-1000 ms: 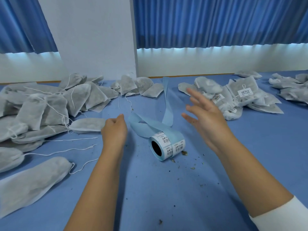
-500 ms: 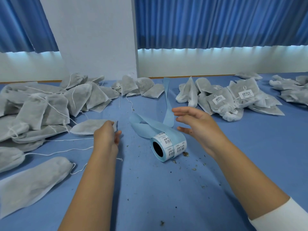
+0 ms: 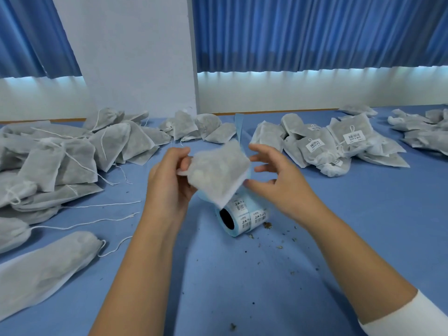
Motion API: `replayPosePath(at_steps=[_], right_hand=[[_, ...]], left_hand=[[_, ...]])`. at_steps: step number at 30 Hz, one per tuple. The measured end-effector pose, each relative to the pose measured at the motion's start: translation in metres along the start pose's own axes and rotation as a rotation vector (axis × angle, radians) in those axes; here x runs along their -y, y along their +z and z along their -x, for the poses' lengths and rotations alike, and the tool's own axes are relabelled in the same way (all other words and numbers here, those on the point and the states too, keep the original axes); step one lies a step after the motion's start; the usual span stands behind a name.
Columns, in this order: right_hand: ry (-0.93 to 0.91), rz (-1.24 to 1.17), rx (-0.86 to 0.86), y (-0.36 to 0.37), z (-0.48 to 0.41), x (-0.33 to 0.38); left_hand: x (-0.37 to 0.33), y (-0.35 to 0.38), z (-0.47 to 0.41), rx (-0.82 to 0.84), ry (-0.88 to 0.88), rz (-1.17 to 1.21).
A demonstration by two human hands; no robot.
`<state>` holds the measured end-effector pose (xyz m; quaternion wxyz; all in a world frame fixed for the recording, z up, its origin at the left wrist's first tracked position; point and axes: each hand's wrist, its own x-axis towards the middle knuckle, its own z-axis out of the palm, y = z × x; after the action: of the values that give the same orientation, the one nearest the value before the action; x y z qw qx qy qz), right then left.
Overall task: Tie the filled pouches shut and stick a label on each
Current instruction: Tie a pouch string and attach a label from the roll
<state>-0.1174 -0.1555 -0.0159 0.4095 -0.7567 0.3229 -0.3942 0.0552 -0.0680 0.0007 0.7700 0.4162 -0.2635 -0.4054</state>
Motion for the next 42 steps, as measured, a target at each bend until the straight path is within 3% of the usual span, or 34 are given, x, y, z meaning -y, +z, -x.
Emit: replayPosePath(at_steps=[4,8,11,14,16,19,22,24,30,35,39,42], right_hand=[[-0.150,0.172,0.107,0.005,0.003,0.000],[-0.171,0.091,0.071,0.003,0.003,-0.001],[-0.168,0.086,0.044,0.002,0.002,-0.001],[-0.166,0.145,0.031,0.004,0.002,-0.003],[-0.169,0.187,0.036,0.006,0.002,-0.004],[-0.183,0.209,0.056,0.008,0.004,-0.002],[-0.172,0.234,0.061,0.007,0.004,-0.001],[-0.168,0.243,0.067,0.006,0.003,0.000],[-0.116,0.245,0.023,-0.003,0.002,0.004],[-0.158,0.222,0.104,-0.007,0.005,0.011],[-0.222,0.087,0.082,-0.005,0.007,0.016],[-0.247,0.052,-0.013,-0.006,0.005,0.016]], left_hand=[[0.006,0.004,0.005,0.076,-0.139,-0.167],[0.009,0.007,0.003,-0.078,-0.134,-0.338],[0.011,0.001,-0.002,-0.201,-0.063,-0.552],[0.016,-0.004,-0.003,-0.276,0.129,-0.715],[0.015,0.000,0.003,-0.194,0.285,-0.791],[0.016,0.004,0.012,0.087,0.551,-1.043],[0.018,0.006,0.015,0.305,0.604,-1.217],[0.020,0.005,0.013,0.333,0.595,-1.207],[0.014,-0.007,0.007,0.181,0.621,-1.262],[0.014,-0.005,0.010,0.212,0.480,-1.302],[0.016,0.004,0.015,0.273,0.498,-1.177],[0.013,0.009,0.021,0.293,0.389,-1.007]])
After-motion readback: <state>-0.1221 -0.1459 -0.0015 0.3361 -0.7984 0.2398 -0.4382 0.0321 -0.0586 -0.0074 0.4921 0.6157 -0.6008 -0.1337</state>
